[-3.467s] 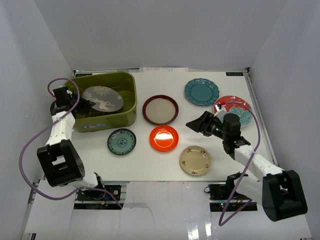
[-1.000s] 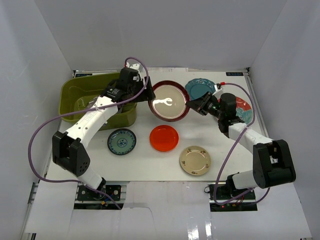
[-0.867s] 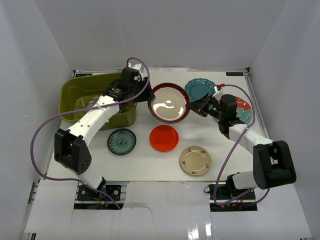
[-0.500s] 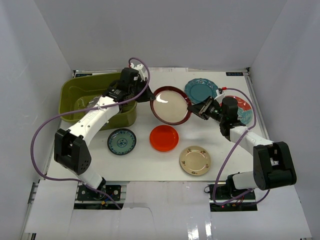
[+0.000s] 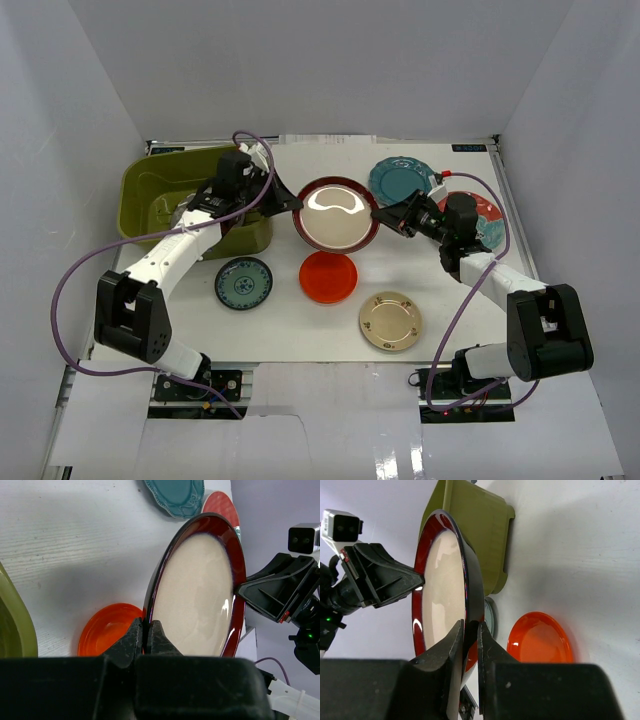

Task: Place the plates into the plastic bin on the countertop

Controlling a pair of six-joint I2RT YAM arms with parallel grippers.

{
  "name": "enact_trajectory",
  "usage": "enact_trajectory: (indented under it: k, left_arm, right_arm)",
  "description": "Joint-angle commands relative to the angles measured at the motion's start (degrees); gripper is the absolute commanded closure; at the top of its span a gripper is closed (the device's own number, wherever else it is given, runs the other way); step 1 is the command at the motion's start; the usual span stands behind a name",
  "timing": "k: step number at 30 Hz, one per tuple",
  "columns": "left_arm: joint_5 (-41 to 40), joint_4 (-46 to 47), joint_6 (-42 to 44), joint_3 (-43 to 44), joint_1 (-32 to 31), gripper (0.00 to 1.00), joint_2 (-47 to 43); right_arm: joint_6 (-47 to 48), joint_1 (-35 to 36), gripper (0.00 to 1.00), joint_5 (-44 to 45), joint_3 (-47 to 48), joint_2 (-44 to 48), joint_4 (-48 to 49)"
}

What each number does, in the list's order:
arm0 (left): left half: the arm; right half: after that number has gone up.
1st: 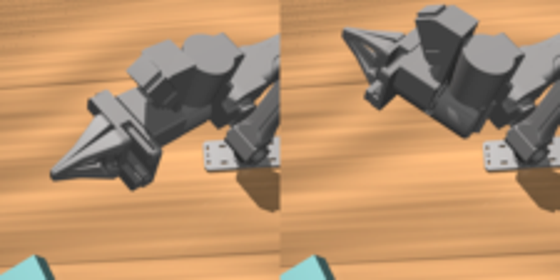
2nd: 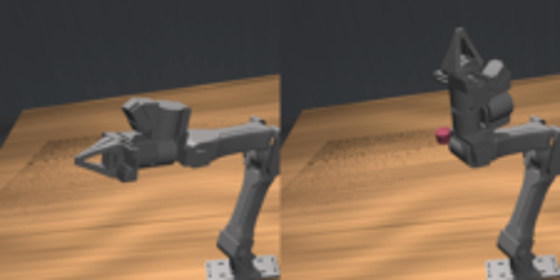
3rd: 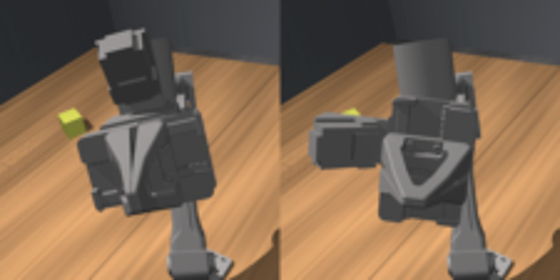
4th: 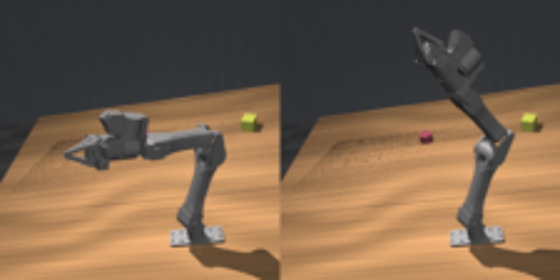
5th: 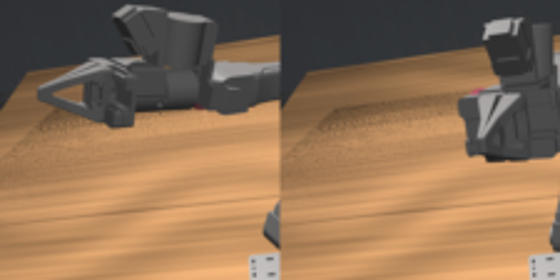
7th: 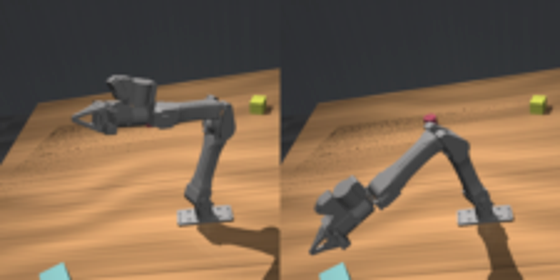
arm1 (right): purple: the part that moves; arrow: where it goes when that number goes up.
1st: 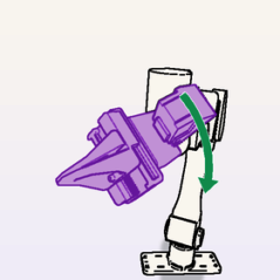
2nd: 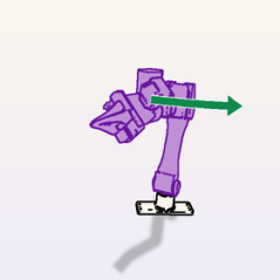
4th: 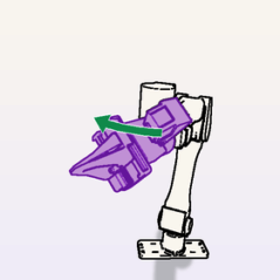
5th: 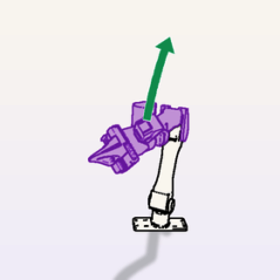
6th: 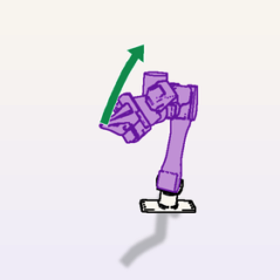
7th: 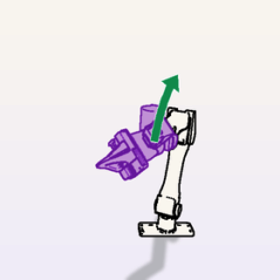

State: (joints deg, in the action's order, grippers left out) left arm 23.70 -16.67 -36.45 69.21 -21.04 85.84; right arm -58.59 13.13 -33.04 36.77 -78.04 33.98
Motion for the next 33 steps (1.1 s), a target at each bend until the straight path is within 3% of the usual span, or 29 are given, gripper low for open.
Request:
enact_trajectory:
  k: [1, 3, 4, 5, 8, 11, 13, 14, 16, 17, 18, 21, 24, 27, 28, 32, 33]
  left_arm:
    - [8.73, 7.35, -6.18, -1.09, 0.65, 1.0, -3.14]
    - [8.99, 8.4, -6.88, -2.84, 0.56, 1.0, -3.49]
    - [9.51, 8.75, -7.06, -3.2, 0.56, 0.94, -3.75]
    - [9.61, 8.84, -7.15, -3.55, 0.65, 0.73, -3.84]
    - [10.13, 9.11, -6.89, -4.08, 0.65, 0.5, -3.49]
    - [9.34, 8.58, -6.27, -4.7, 0.65, 0.37, -3.14]
    - [8.91, 8.41, -5.48, -5.22, 0.65, 0.37, -2.79]
    - [8.64, 8.06, -5.22, -5.31, 0.56, 0.39, -2.53]
    - [8.38, 7.88, -4.95, -5.84, 0.56, 0.52, -2.35]
    - [8.38, 7.88, -4.95, -5.93, 0.65, 0.6, -2.26]
    - [8.38, 7.88, -4.95, -5.93, 0.56, 0.75, -2.17]
    - [6.8, 7.88, -5.3, -5.75, 0.56, 1.0, -2.96]
    - [6.44, 7.88, -5.65, -4.96, 0.65, 1.0, -3.49]
    - [5.83, 7.88, -6.0, -3.48, 0.65, 1.0, -4.19]
    - [5.83, 7.7, -6.0, -2.86, 0.91, 1.0, -4.54]
    - [6.97, 7.35, -7.14, 1.01, 5.73, 1.0, -6.12]
    - [7.06, 7.26, -7.5, 1.88, 8.79, 1.0, -6.47]
  right_arm:
    - [-2.32, 0.59, 0.92, -8.18, 0.84, 1.93, 10.32]
    - [-3.19, 0.59, 0.92, -8.88, 0.76, 1.58, 11.63]
    - [-3.63, 0.59, 0.92, -9.15, 0.84, 1.4, 12.16]
    - [-4.07, 0.67, 0.92, -9.59, 0.58, 1.23, 12.69]
    - [-5.31, 0.59, 0.92, -9.94, 0.49, 1.22, 14.19]
    - [-5.31, 0.59, 0.92, -9.94, 0.58, 1.4, 14.36]
    - [-5.22, 0.59, 0.92, -9.85, 0.67, 1.58, 14.19]
    - [-5.22, 0.59, 0.92, -9.85, 0.75, 1.66, 14.19]
    - [-5.13, 0.59, 0.92, -9.77, 0.75, 1.58, 14.28]
    - [-5.13, 0.59, 0.92, -9.85, 0.75, 1.58, 14.19]
    - [-5.05, 0.59, 0.92, -9.77, 0.67, 1.49, 14.27]
    - [-5.05, 0.59, 0.92, -9.68, 0.32, 1.31, 14.27]
    - [-5.05, 0.41, 0.87, -9.33, -0.39, 1.57, 14.1]
    - [-4.17, 0.23, 0.51, -9.85, -0.74, 1.93, 13.23]
    - [-3.73, 0.23, 0.34, -10.03, -0.91, 2.45, 12.52]
    - [0.74, -0.12, 0.1, -8.81, -1.44, 5.25, 6.29]
    - [1.89, -0.2, 0.08, -8.36, -1.62, 6.05, 4.8]
